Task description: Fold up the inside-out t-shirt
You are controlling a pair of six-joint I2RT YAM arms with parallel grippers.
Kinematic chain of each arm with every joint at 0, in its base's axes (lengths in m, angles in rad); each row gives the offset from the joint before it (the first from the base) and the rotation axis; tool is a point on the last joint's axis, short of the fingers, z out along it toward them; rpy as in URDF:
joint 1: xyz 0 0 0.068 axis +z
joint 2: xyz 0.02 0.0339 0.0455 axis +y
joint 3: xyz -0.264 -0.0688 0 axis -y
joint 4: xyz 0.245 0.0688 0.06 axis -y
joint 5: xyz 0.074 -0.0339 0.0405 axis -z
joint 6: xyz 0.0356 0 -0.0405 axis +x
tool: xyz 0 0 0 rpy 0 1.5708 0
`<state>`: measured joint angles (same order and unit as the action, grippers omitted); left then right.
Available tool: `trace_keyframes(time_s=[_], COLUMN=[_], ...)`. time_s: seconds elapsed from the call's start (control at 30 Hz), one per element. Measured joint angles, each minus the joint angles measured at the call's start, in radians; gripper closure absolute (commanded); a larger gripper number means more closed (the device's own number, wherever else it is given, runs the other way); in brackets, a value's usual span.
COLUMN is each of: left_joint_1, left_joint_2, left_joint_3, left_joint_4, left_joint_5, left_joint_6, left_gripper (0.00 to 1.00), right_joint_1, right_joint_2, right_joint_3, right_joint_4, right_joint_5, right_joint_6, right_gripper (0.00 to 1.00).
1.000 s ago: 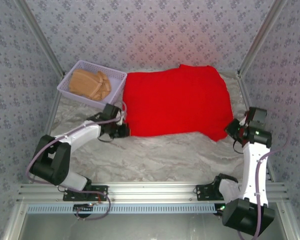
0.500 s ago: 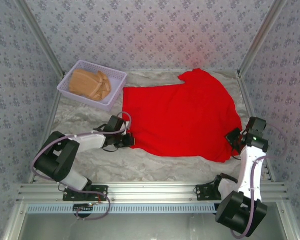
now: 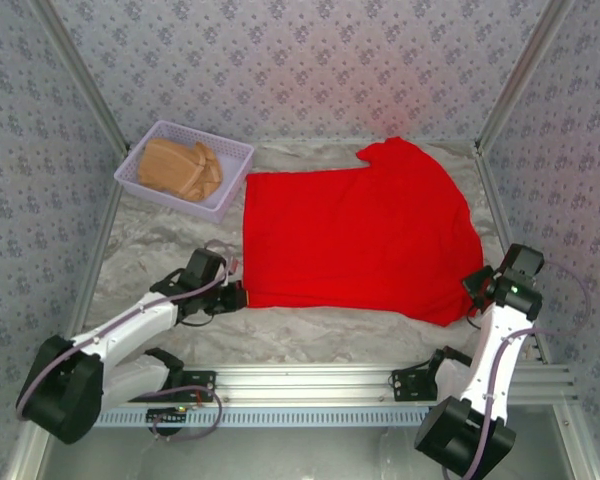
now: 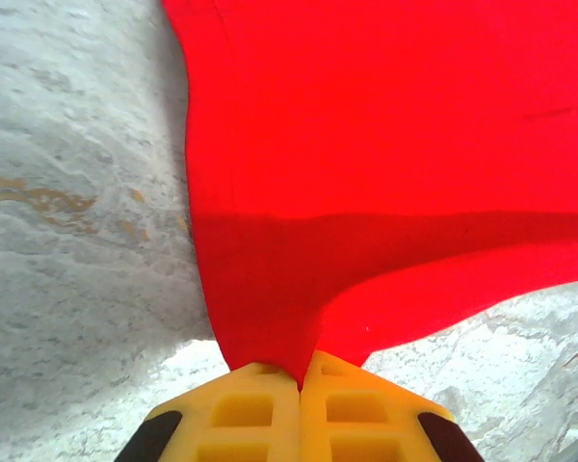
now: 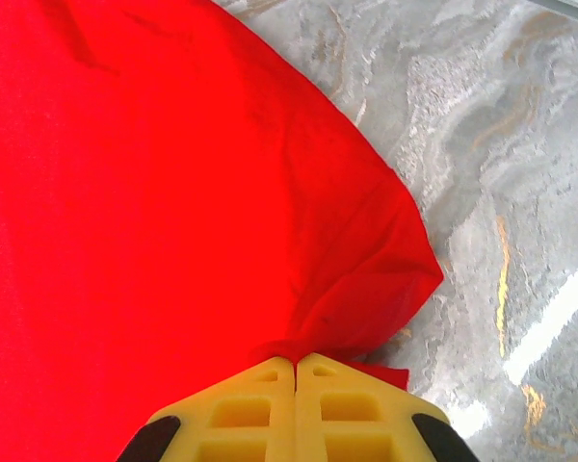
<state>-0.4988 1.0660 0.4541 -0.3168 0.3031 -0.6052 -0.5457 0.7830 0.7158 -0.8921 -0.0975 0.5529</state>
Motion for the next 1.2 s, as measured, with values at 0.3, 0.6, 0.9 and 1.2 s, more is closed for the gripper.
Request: trace_keyframes(time_s=[0.3,0.6,0.9,1.2], left_joint_1=[0.002,0.002,-0.014,-0.006], left_joint_2=[-0.01,-0.079,0.431,0.918], left_joint_3=[0.0,0.143,0.52,0.946], left_joint_4=[-0.066,-0.108,0.09,0.083], left_joint_5=[-0.028,-0.188,-0.2,-0.196], left_joint_6=[0.0,0.045,0.127,0.21], left_gripper=[0.61,0.32,0.32,0.32], right_joint_1=[0.0,0.119,0.58,0.587], right_joint_2=[-0.008,-0.09,0.431,0.998], right_joint_3=[0.007,0.007,0.204,0.472], right_joint_4=[-0.093,-0.037,0.296,0.517], right_joint_5=[0.006,0.017,0.128,0.137], right_joint_6=[0.035,0.036,-0.06,-0.115], right_gripper=[0.66,0.09,0.1,0.16])
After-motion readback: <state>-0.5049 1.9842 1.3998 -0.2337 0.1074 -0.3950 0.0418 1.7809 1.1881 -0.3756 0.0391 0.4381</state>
